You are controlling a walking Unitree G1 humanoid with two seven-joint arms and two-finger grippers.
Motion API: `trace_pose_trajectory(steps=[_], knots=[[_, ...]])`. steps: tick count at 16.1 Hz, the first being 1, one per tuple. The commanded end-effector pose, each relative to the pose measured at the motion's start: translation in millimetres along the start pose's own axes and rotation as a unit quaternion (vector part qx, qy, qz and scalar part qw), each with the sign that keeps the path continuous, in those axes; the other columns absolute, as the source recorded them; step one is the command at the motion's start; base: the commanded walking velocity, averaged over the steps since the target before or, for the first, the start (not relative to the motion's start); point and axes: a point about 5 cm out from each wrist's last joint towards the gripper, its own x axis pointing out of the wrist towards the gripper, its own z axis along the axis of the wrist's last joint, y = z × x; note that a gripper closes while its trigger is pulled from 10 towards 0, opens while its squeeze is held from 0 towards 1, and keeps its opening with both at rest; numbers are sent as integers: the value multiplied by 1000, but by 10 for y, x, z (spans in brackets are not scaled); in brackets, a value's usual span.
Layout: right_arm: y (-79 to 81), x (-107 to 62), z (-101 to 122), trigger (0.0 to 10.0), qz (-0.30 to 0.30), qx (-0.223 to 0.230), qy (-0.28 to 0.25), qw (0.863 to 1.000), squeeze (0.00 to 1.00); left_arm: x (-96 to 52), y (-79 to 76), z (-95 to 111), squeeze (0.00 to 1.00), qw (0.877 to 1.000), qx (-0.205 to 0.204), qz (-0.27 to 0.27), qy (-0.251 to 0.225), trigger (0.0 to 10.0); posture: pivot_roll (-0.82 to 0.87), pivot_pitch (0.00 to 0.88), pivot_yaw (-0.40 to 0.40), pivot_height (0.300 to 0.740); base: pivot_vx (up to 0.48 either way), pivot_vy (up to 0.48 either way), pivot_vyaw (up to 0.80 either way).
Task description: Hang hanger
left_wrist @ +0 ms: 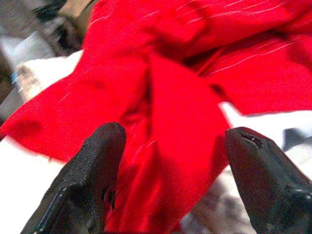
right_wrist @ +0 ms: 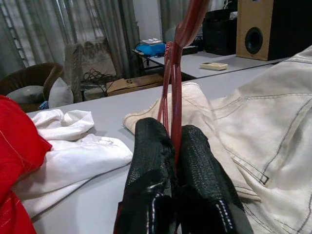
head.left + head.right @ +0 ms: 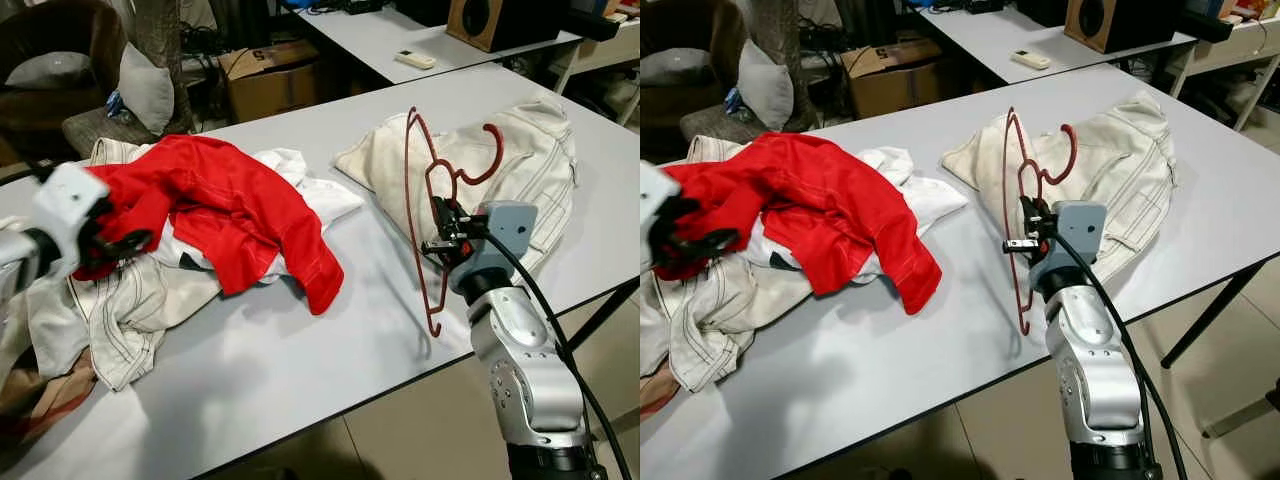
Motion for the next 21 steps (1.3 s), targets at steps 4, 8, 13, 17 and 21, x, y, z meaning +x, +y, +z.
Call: trace_pose_trajectory(steps=[4,8,13,17,21], knots=[[18,1,32,10000,10,0,0,1000,0,-49,145,-123,0,994,8,109,27,9255,-37,0,95,740,0,0,0],[10,37,52,10000,10,-2,-2,1000,0,19,-72,-116,0,998,-16,62,-1,0,-41,0,75,740,0,0,0],[49,100,43,10000,32,-3,2,999,0,119,-202,161,0,994,6,58,-93,7765,-23,0,71,740,0,0,0],[60,38,17,10000,41,6,7,999,0,232,-445,121,1000,995,36,17,-89,10000,-33,0,95,740,0,0,0],[40,-4,-41,10000,43,-3,25,999,0,238,-481,-78,0,991,109,66,-41,10000,-43,0,76,740,0,0,0]])
